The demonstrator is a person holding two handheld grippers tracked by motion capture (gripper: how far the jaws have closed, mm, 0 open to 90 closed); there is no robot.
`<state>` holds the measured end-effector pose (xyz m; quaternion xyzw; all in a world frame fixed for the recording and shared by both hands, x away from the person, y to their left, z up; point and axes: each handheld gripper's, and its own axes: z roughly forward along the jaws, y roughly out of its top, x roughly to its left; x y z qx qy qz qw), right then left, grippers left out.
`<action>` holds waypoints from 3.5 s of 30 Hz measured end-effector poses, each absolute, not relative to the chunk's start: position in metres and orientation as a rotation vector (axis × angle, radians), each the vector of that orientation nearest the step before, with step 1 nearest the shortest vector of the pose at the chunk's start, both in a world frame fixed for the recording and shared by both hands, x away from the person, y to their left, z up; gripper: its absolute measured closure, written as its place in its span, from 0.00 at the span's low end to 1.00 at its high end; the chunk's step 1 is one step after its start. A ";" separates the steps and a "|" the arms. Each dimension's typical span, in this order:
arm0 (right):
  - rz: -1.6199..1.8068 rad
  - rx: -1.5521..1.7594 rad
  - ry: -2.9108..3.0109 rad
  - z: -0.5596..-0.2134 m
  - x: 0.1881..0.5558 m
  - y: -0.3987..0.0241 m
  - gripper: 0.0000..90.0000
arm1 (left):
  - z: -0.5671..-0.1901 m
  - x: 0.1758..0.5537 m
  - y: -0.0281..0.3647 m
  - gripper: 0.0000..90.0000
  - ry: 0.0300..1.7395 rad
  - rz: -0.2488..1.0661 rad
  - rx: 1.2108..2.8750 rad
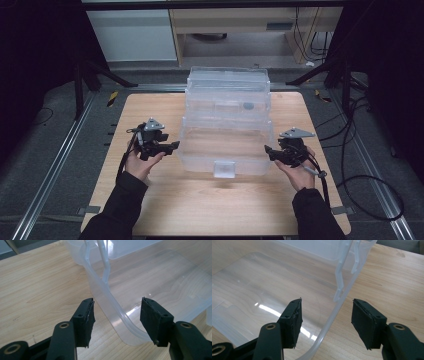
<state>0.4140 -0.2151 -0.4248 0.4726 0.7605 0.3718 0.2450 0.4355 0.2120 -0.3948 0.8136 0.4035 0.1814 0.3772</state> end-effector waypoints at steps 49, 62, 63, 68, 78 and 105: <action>0.949 1.312 2.161 -0.434 0.410 -0.187 0.73 | -0.410 0.397 0.223 0.65 1.036 0.417 2.118; 0.973 1.315 2.169 -0.435 0.408 -0.188 0.73 | -0.410 0.393 0.225 0.64 1.041 0.407 2.110; 0.970 1.311 2.169 -0.435 0.409 -0.188 0.73 | -0.410 0.394 0.226 0.61 1.039 0.399 2.114; 0.982 1.318 2.182 -0.433 0.410 -0.190 0.66 | -0.406 0.395 0.230 0.55 1.039 0.391 2.115; 1.076 1.322 2.088 -0.420 0.406 -0.206 0.51 | -0.388 0.393 0.256 0.47 1.077 0.443 2.006; 0.946 1.394 2.013 -0.447 0.386 -0.270 0.26 | -0.409 0.371 0.314 0.34 1.166 0.479 2.101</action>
